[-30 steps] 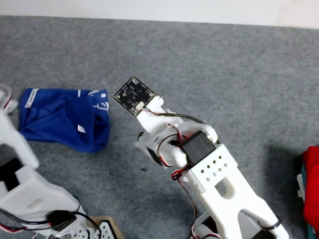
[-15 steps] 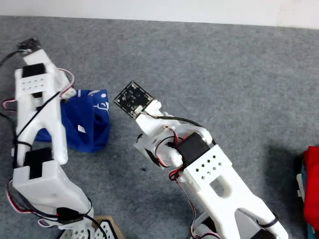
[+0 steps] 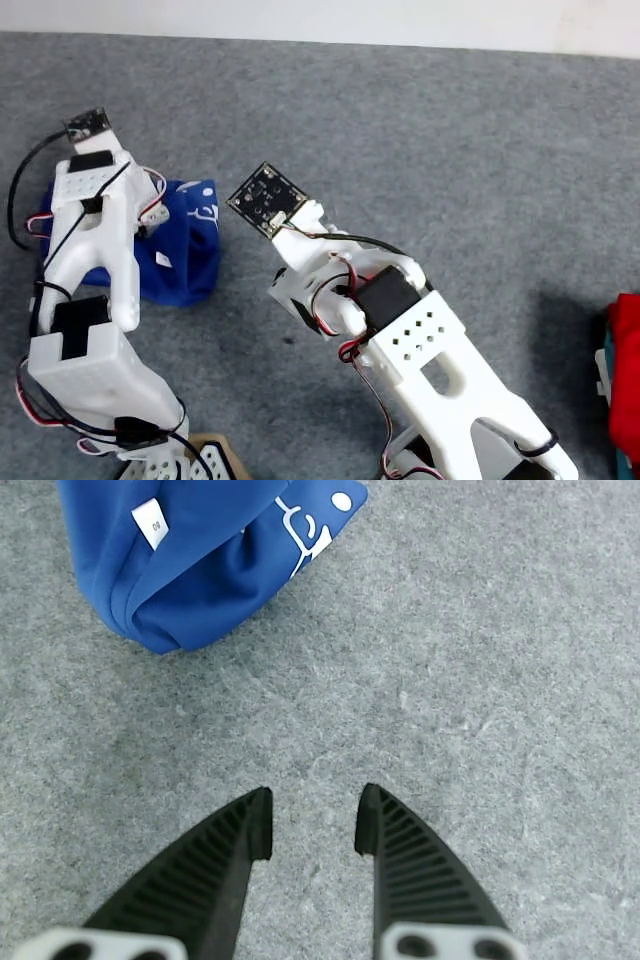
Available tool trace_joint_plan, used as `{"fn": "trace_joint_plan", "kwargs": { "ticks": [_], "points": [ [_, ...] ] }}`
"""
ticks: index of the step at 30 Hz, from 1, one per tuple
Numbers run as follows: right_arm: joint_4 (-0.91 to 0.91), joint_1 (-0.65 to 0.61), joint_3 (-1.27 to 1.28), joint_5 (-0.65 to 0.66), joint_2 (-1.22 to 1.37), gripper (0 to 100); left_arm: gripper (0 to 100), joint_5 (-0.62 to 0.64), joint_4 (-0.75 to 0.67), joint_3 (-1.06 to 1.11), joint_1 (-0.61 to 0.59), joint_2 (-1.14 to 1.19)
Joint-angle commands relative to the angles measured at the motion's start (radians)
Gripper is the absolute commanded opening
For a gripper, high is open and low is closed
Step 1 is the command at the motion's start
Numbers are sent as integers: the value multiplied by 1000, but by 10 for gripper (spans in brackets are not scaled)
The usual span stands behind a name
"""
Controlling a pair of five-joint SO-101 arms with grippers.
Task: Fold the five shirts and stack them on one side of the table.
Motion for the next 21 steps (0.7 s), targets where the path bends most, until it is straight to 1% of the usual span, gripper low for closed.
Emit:
{"fn": "trace_joint_plan", "kwargs": {
  "ticks": [1,7,13,16,21],
  "points": [
    [-8,13,-8,-9,-27,146,6,6,-5,4,-42,-15],
    [-12,13,-8,-9,-27,146,6,-2,41,-10,-168,-21],
    [-13,13,-8,-9,-27,146,6,-149,232,-105,-259,-21],
    [-13,13,-8,-9,-27,146,6,-164,322,-165,-297,-21],
    [-13,13,-8,-9,-27,146,6,-164,420,-262,-348,-21]
  ]
}}
